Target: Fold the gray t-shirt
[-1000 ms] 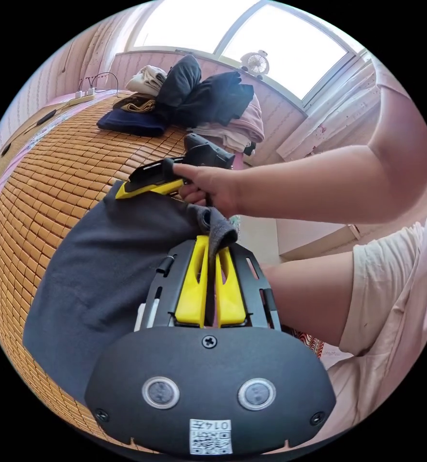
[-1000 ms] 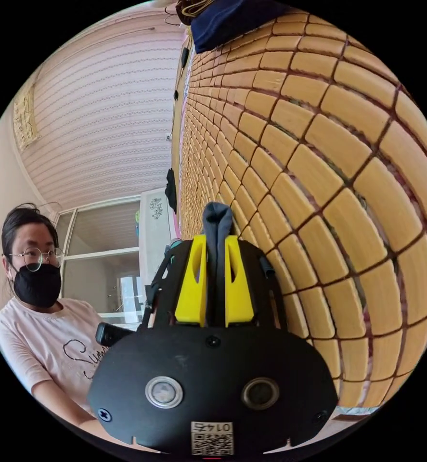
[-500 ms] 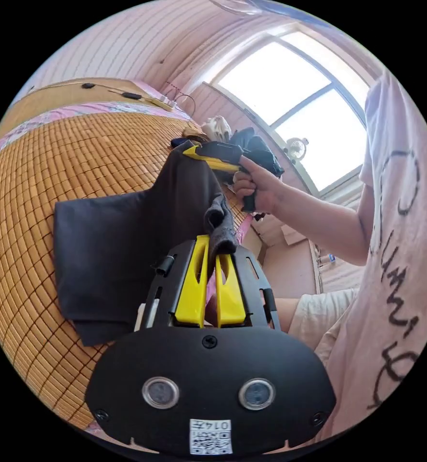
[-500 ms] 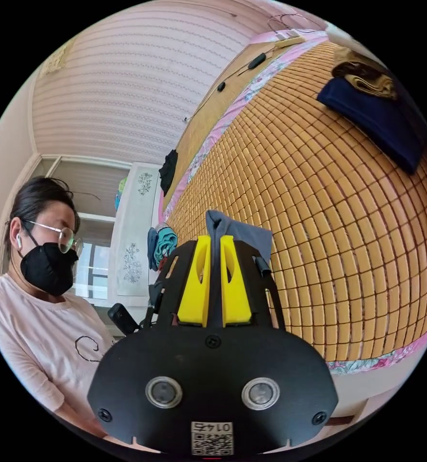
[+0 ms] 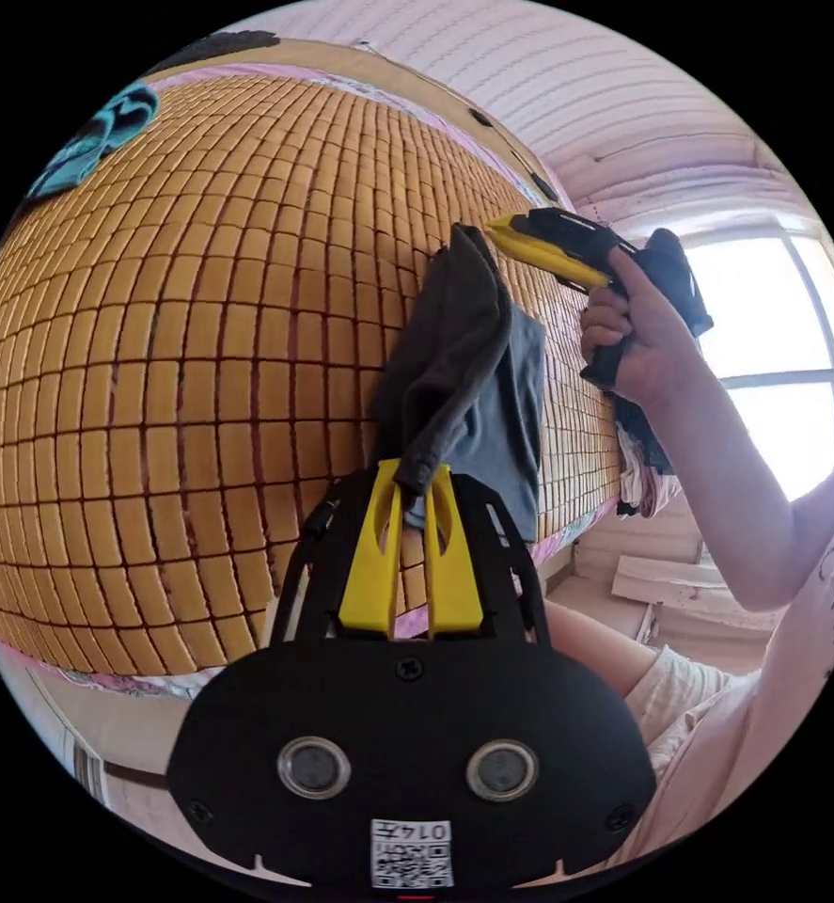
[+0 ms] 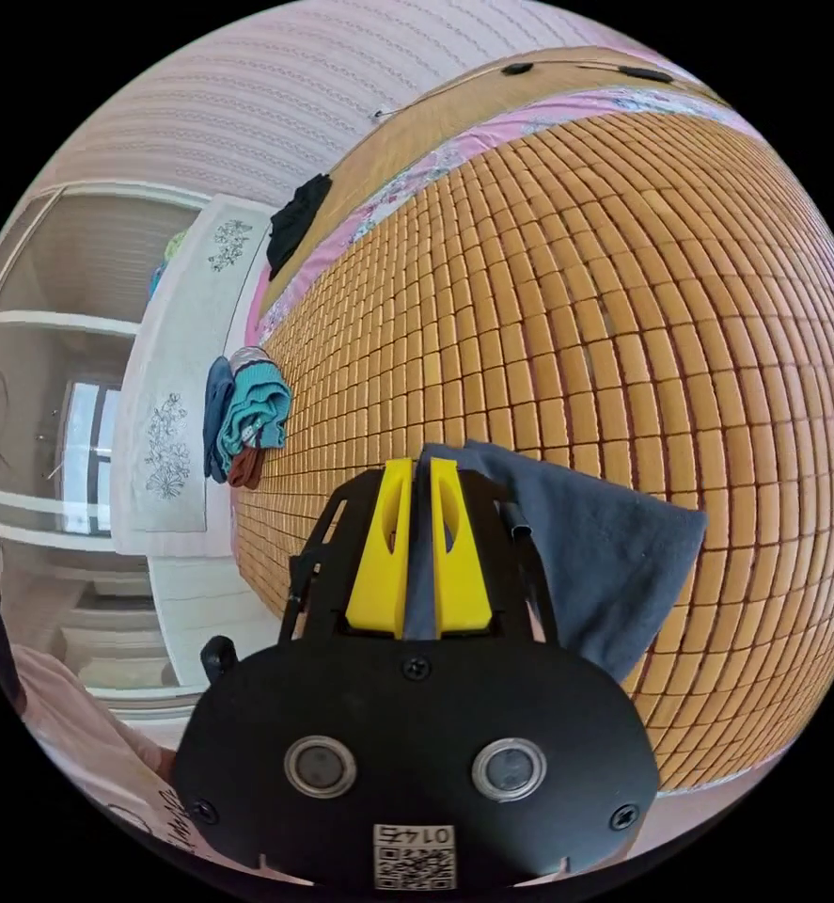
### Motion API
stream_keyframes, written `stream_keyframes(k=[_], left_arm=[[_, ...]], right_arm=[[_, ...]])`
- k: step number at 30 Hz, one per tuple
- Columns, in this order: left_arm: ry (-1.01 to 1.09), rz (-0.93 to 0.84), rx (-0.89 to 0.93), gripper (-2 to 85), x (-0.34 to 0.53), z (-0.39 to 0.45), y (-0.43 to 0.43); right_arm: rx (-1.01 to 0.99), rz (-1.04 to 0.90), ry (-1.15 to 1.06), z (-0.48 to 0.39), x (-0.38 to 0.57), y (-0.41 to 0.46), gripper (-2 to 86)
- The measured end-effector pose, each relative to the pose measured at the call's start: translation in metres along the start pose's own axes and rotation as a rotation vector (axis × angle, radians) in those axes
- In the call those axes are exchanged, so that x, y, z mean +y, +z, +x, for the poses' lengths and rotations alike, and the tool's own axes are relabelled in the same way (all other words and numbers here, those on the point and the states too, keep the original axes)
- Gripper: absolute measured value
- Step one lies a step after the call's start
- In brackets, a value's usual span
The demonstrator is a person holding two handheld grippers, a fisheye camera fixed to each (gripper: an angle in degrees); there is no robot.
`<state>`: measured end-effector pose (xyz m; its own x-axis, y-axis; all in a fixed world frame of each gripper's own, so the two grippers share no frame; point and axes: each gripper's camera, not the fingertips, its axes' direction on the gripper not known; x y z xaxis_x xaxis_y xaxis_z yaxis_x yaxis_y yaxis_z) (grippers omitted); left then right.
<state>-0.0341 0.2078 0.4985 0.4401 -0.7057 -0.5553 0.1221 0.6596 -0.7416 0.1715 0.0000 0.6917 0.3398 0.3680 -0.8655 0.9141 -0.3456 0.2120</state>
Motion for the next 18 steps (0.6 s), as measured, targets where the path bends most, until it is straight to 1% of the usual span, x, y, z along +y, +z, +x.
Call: stream_keyframes(k=[2, 3, 5, 8, 12, 15, 18], left_arm=[[-0.040, -0.012, -0.028, 2.1, 0.001, -0.008, -0.006], [-0.063, -0.016, -0.034, 2.1, 0.002, -0.012, -0.011], [-0.080, -0.005, -0.037, 2.4, 0.002, -0.014, -0.018], [-0.091, 0.012, -0.010, 4.2, 0.000, -0.012, -0.027], [-0.093, 0.028, 0.025, 8.4, -0.010, 0.002, -0.025], [-0.098, -0.009, 0.041, 10.3, -0.019, 0.012, -0.015], [-0.093, -0.045, 0.058, 8.8, -0.023, 0.024, -0.007]], right_arm=[[0.100, -0.028, -0.130, -0.021, -0.005, 0.002, 3.7], [0.137, -0.041, -0.161, -0.026, -0.006, 0.003, 3.9], [0.269, -0.104, -0.276, -0.043, -0.009, 0.012, 5.8], [0.354, -0.201, -0.391, -0.060, -0.013, 0.029, 9.4], [0.432, -0.282, -0.495, -0.079, -0.012, 0.051, 13.2], [0.407, -0.351, -0.548, -0.091, -0.005, 0.065, 12.0], [0.424, -0.326, -0.594, -0.103, 0.005, 0.063, 10.2]])
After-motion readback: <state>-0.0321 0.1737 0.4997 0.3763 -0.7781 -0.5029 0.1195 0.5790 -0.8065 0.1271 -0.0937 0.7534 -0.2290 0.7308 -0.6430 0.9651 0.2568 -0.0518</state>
